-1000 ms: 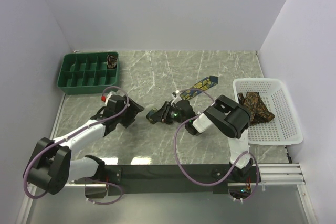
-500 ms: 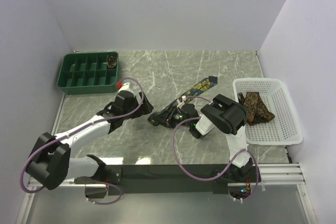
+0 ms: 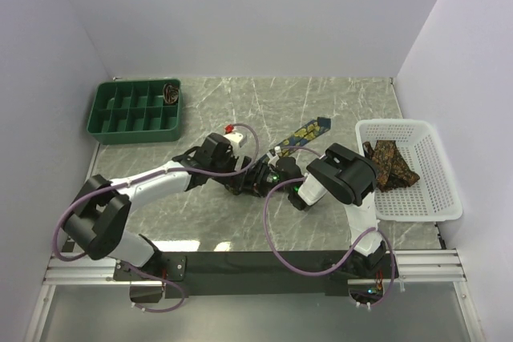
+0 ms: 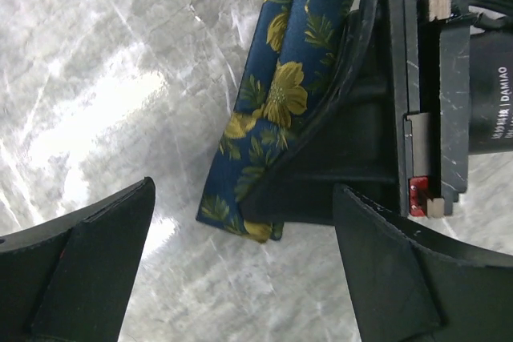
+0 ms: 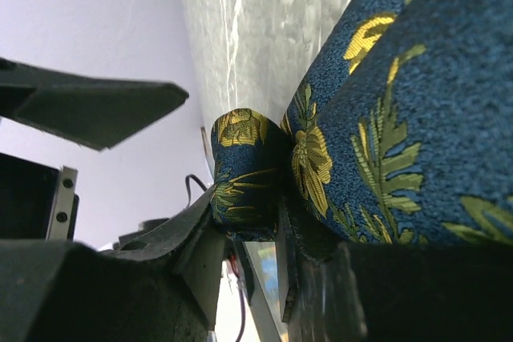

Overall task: Roll the ties
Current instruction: Roll the tie

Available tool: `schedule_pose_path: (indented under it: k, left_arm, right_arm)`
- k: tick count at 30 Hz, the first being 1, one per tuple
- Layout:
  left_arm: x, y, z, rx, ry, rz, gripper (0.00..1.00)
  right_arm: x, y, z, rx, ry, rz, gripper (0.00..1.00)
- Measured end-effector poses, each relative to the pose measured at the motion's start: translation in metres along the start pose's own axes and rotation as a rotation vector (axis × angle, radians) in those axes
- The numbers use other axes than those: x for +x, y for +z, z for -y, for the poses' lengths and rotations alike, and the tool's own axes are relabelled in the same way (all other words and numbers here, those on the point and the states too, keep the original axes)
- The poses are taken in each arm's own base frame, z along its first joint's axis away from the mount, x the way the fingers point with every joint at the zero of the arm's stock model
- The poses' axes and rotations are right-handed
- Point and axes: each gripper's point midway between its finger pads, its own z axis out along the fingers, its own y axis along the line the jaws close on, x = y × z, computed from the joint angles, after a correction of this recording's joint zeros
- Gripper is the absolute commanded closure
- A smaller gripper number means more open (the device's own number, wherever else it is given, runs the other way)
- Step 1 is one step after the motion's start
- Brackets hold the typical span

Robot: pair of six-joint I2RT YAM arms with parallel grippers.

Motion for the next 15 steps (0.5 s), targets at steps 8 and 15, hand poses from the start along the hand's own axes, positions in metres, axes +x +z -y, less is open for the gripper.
schedule_pose_path:
  k: [8,15]
  left_arm:
    - [-0.005,0.001,0.002,0.023,0.094,-0.016,0.05]
    - [0.0,-0.033,0.012,0.063,0.056,0.063,0.06]
  right_arm:
    - [0.002,0.001,0.0,0.002,-0.027,-0.025,1.0]
    - [-0.004,0.004,0.0,0.021,-0.07,-0.038,1.0]
